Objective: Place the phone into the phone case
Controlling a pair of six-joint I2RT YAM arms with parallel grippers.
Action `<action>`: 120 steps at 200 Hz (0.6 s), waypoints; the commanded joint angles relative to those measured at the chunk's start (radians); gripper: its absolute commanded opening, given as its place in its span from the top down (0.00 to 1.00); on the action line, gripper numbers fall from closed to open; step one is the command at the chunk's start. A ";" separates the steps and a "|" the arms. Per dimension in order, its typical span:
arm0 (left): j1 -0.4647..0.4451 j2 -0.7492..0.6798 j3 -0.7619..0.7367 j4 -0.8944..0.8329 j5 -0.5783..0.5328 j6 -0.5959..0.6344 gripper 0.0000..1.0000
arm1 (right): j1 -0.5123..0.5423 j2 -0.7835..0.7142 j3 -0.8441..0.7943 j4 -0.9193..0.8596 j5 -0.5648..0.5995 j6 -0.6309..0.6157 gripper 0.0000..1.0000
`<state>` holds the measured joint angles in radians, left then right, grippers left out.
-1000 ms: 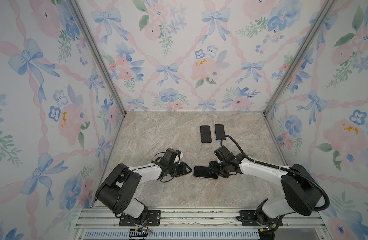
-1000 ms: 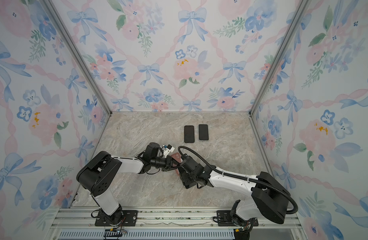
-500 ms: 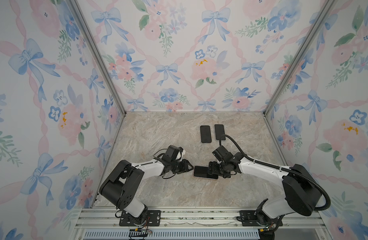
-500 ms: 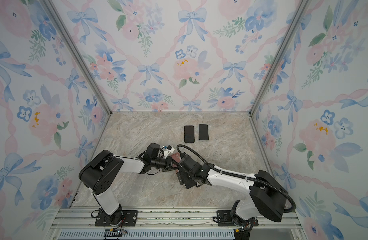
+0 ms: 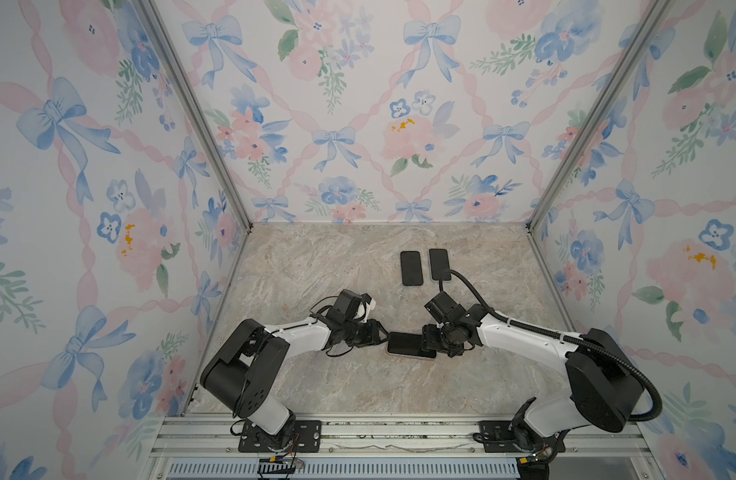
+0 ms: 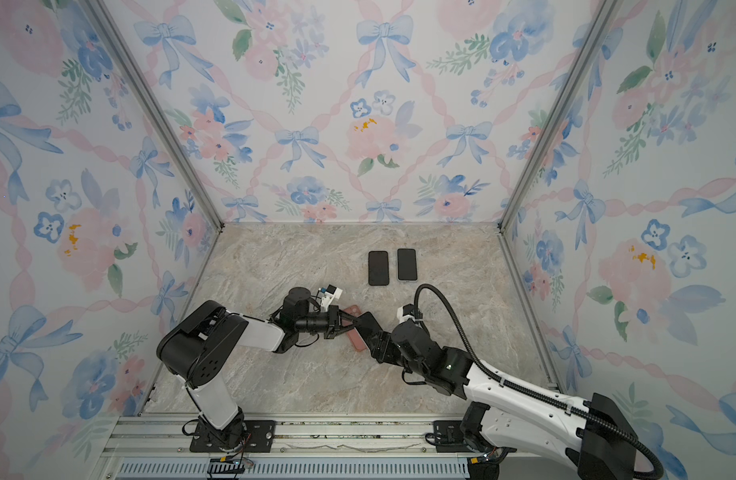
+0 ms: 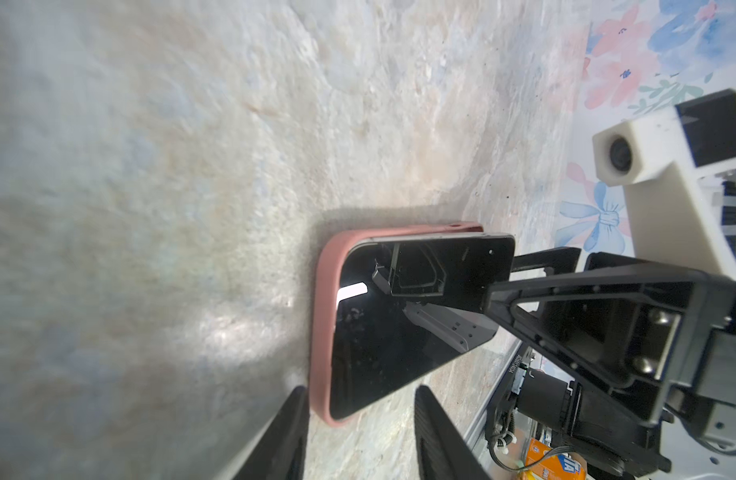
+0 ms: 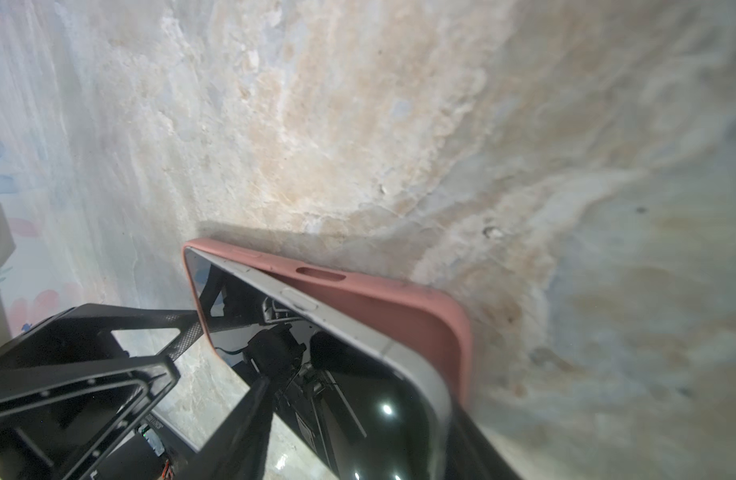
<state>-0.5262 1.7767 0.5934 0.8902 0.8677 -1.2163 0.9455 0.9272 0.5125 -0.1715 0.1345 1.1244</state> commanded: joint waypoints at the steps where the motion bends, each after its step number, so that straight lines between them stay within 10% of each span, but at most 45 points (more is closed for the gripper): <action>1: 0.009 -0.013 -0.016 0.164 0.008 -0.085 0.98 | -0.031 -0.095 -0.102 0.156 -0.038 0.217 0.25; 120: 0.023 0.123 -0.070 0.733 -0.019 -0.469 1.00 | -0.177 -0.375 -0.329 0.368 -0.073 0.295 0.42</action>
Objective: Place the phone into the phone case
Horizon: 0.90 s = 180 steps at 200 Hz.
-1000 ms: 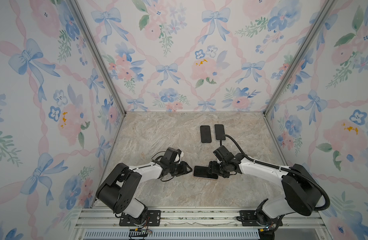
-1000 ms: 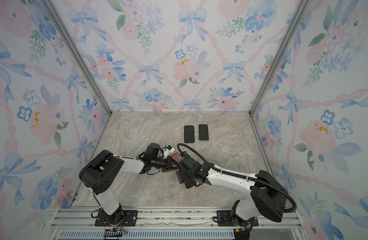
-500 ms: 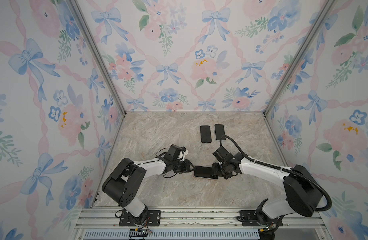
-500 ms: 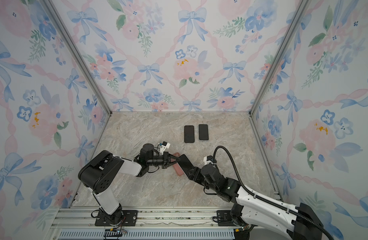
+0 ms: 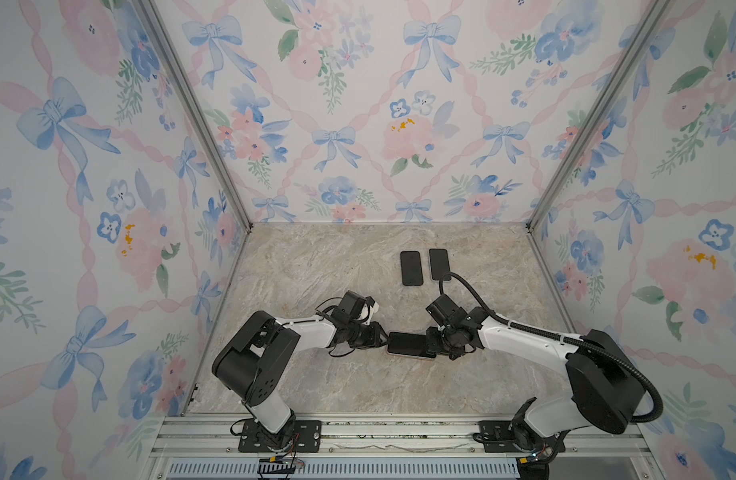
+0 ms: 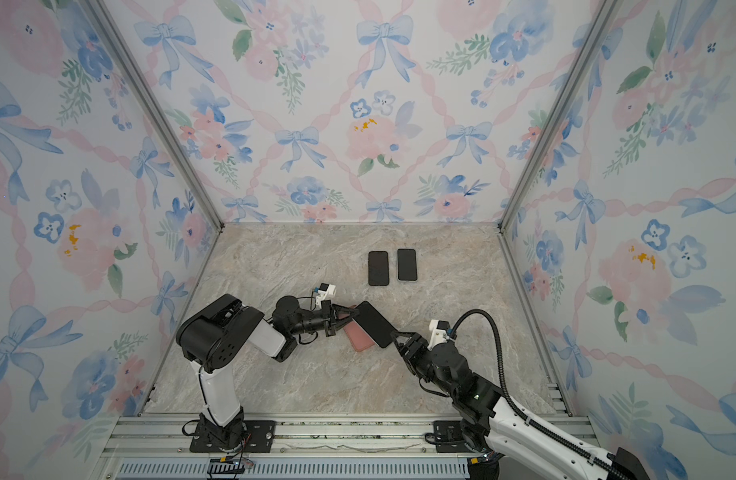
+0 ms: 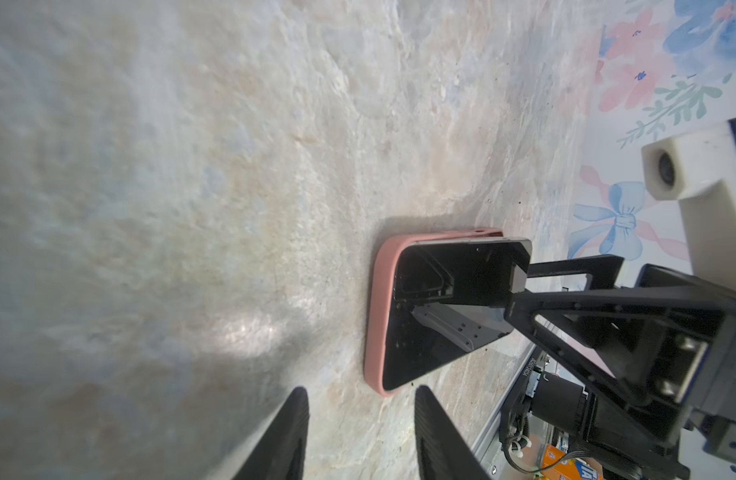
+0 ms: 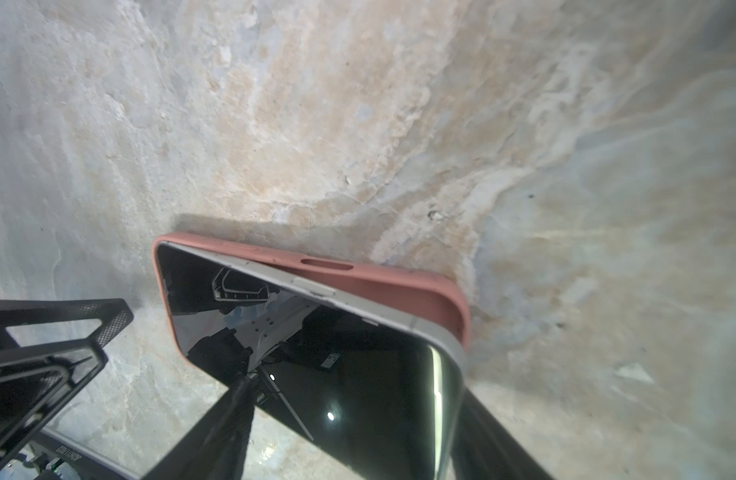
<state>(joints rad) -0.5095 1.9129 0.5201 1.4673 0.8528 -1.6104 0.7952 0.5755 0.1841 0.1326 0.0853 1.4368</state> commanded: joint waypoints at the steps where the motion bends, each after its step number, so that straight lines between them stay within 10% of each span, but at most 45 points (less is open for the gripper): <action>1: 0.006 -0.013 0.003 0.156 -0.004 -0.075 1.00 | -0.026 -0.022 -0.001 0.064 -0.025 -0.017 0.42; 94: -0.012 -0.047 0.002 0.150 -0.029 -0.084 1.00 | -0.040 0.193 0.017 0.365 -0.142 -0.024 0.64; 180: -0.012 -0.063 -0.017 0.092 -0.030 -0.035 0.91 | -0.048 0.113 0.021 0.252 -0.111 -0.045 0.85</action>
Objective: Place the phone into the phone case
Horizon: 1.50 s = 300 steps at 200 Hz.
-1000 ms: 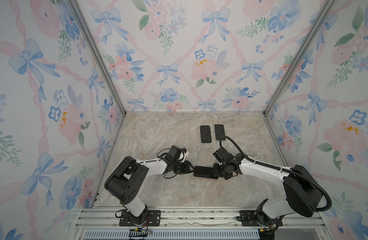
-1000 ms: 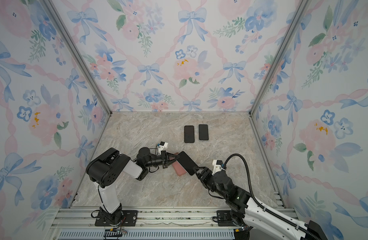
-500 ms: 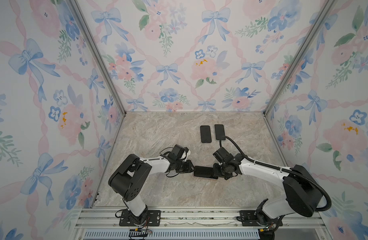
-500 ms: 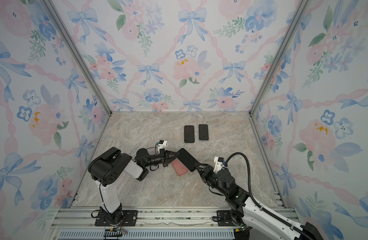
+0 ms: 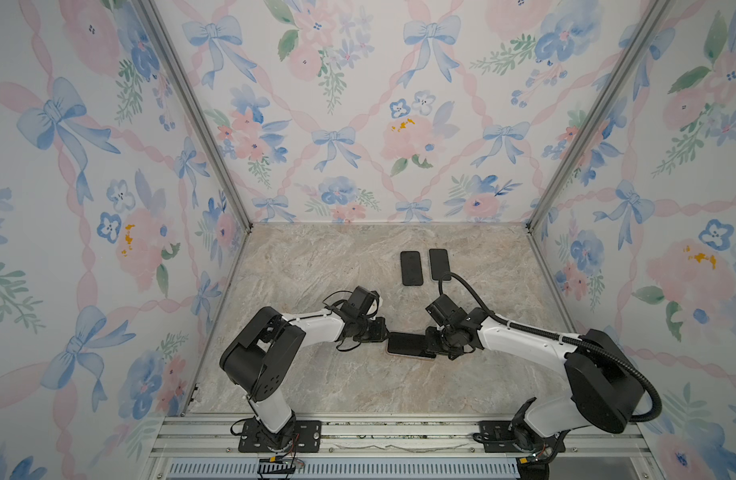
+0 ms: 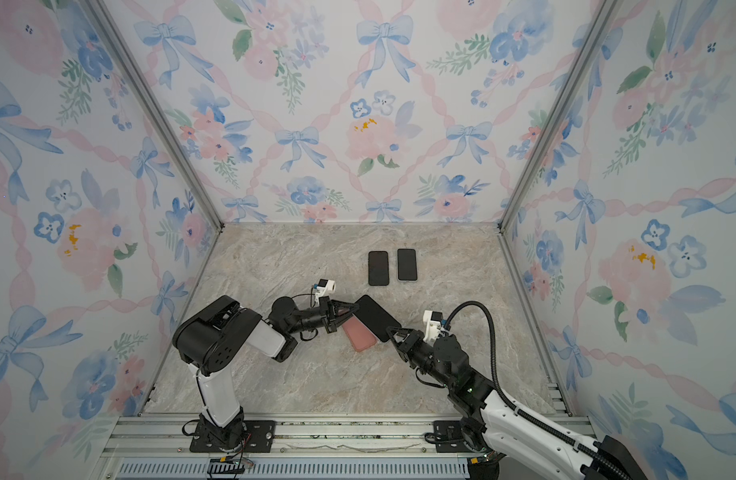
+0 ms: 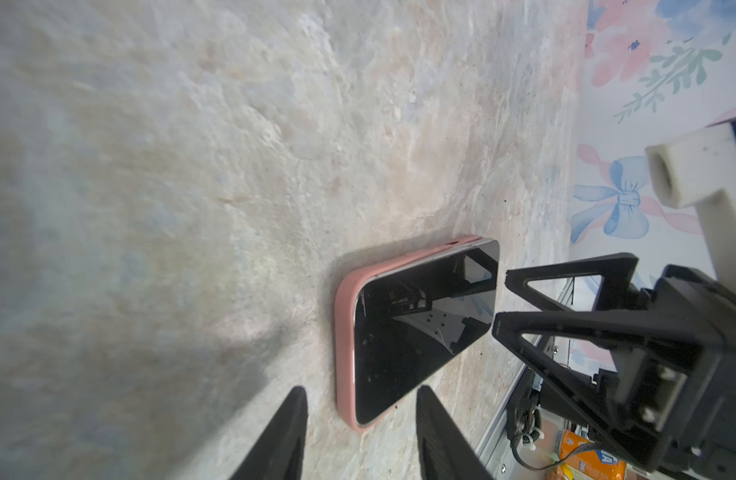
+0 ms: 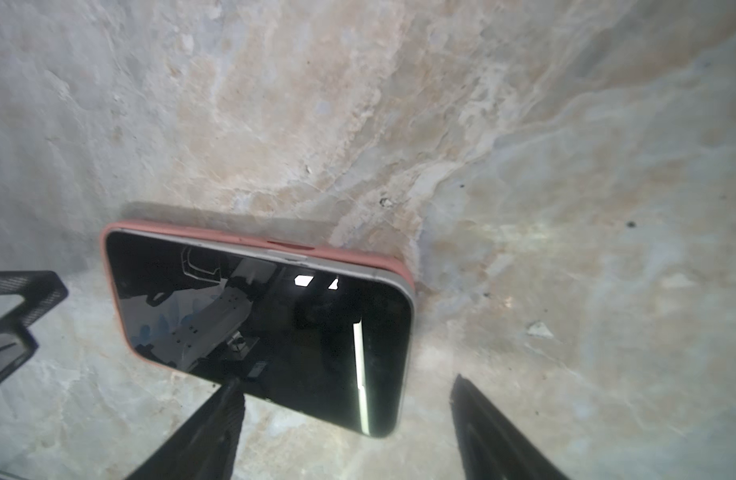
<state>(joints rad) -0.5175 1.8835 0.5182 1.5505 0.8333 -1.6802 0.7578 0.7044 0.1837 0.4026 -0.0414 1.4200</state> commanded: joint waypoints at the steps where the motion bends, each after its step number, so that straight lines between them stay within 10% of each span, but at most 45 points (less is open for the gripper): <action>1: -0.004 -0.034 -0.016 0.002 -0.011 0.038 0.90 | -0.011 -0.016 0.023 -0.018 0.015 -0.028 0.85; 54: 0.031 -0.159 0.040 -0.648 -0.018 0.440 0.69 | -0.026 -0.005 0.087 -0.176 -0.012 -0.079 0.96; 110: 0.075 -0.202 0.343 -1.563 -0.322 0.948 0.45 | -0.054 0.130 0.180 -0.276 -0.100 -0.163 1.00; 300: 0.056 -0.019 0.520 -1.675 -0.364 1.053 0.47 | -0.074 0.218 0.287 -0.424 -0.199 -0.268 1.00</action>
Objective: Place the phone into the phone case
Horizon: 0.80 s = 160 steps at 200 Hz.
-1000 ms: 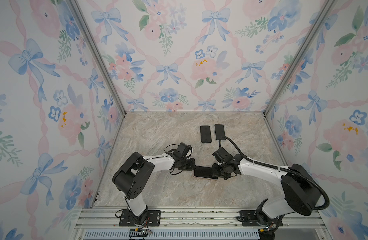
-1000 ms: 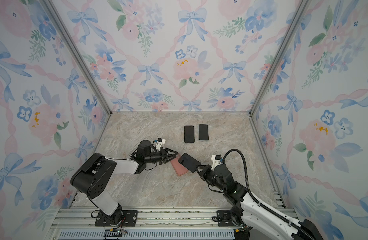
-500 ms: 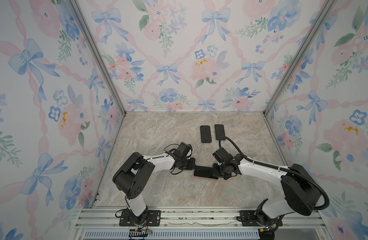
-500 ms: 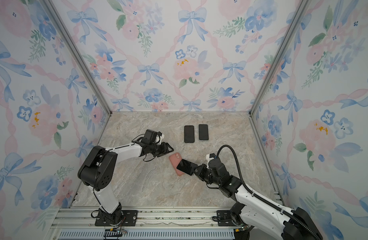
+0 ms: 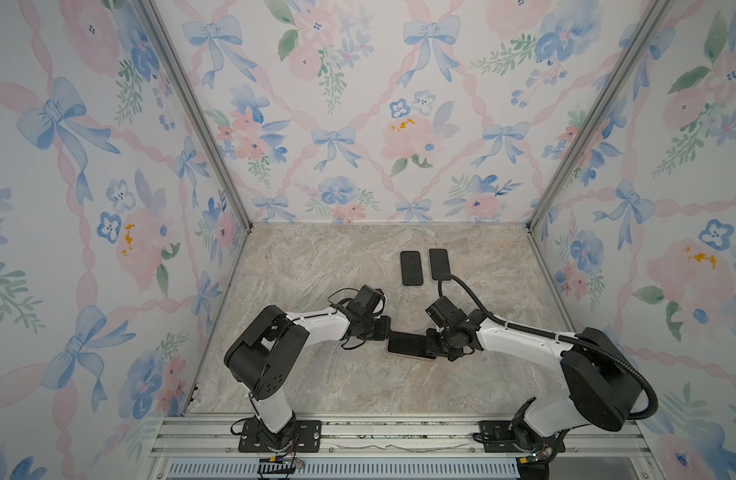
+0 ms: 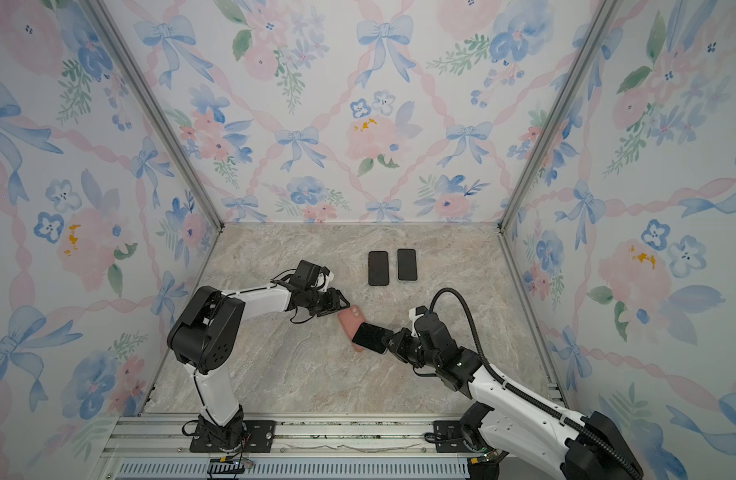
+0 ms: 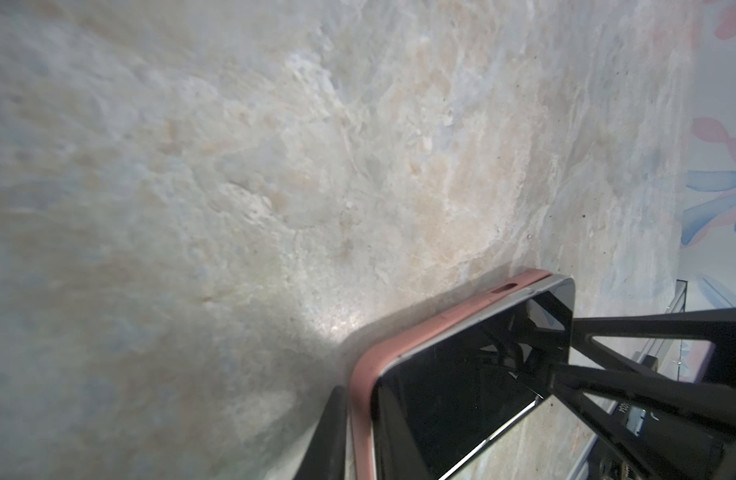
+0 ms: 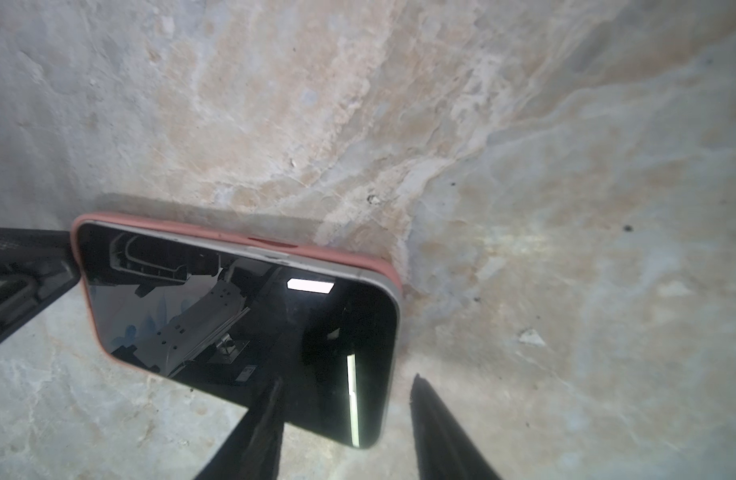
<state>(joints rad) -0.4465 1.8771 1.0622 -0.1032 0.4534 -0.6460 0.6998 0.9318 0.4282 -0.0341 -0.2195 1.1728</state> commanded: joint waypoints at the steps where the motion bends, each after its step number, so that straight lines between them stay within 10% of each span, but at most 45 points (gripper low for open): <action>1: -0.015 -0.012 -0.025 -0.022 0.018 0.019 0.48 | -0.017 -0.010 0.043 0.013 -0.021 -0.021 1.00; 160: -0.136 -0.221 -0.241 0.053 0.056 -0.095 0.57 | -0.082 0.019 -0.026 0.057 -0.102 0.005 1.00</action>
<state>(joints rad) -0.5838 1.6932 0.8387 -0.0746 0.5129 -0.7197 0.6277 0.9432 0.4202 -0.0410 -0.2848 1.1622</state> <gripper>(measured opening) 0.433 0.099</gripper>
